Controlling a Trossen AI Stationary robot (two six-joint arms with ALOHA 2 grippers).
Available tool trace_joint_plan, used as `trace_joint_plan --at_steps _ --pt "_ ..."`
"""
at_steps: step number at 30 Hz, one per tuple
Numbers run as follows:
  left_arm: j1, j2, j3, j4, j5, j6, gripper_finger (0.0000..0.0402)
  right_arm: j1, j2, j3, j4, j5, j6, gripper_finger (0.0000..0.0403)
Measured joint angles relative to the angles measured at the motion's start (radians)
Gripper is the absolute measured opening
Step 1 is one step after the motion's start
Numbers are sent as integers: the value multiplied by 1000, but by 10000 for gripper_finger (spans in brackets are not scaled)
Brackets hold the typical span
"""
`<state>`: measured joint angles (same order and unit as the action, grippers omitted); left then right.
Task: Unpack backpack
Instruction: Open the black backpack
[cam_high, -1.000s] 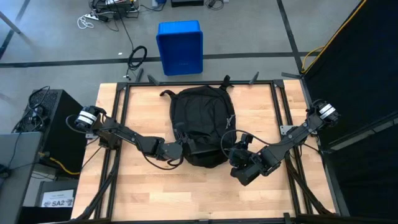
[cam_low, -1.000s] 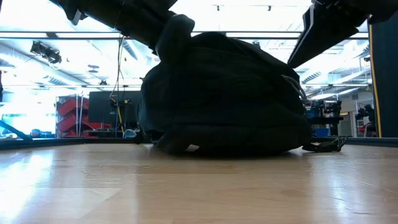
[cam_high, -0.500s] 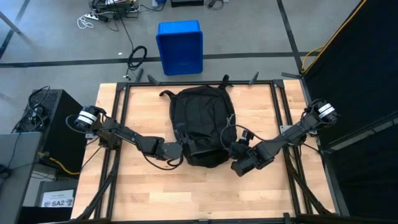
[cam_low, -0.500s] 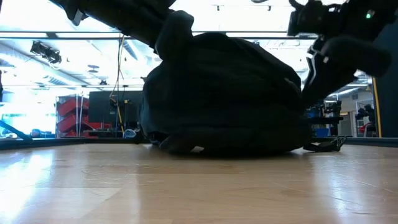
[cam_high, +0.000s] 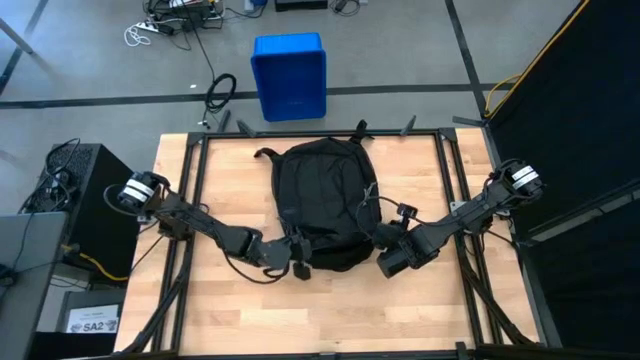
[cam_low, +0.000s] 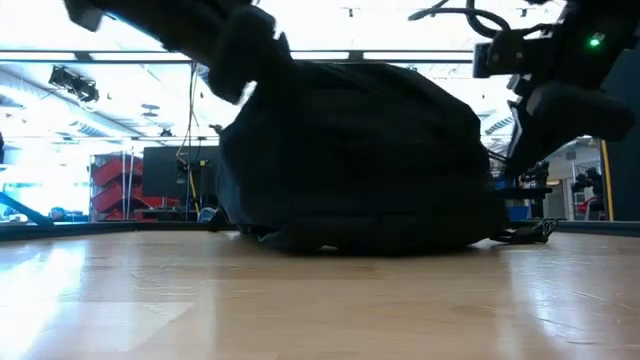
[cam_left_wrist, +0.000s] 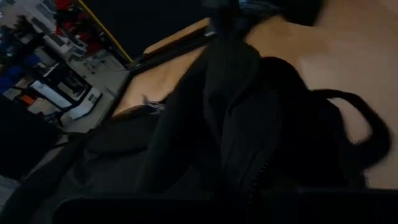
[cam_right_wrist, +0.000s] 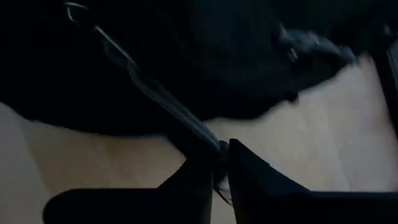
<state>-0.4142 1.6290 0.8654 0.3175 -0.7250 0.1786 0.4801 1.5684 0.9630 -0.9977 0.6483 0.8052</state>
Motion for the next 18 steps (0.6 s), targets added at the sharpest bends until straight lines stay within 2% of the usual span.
trace_joint_plan --at_steps 6,11,15,18 --pt "-74 -53 0 -67 -27 -27 0 0 0 1 -158 5 158 3" --pt "-134 -120 0 -91 -44 -10 0 -3 0 3 -256 55 272 2" --pt "-176 -174 0 -96 -139 13 0 -19 -1 3 -309 108 325 4" --pt "-193 -206 0 -119 -162 25 0 -30 -1 3 -320 143 343 16"
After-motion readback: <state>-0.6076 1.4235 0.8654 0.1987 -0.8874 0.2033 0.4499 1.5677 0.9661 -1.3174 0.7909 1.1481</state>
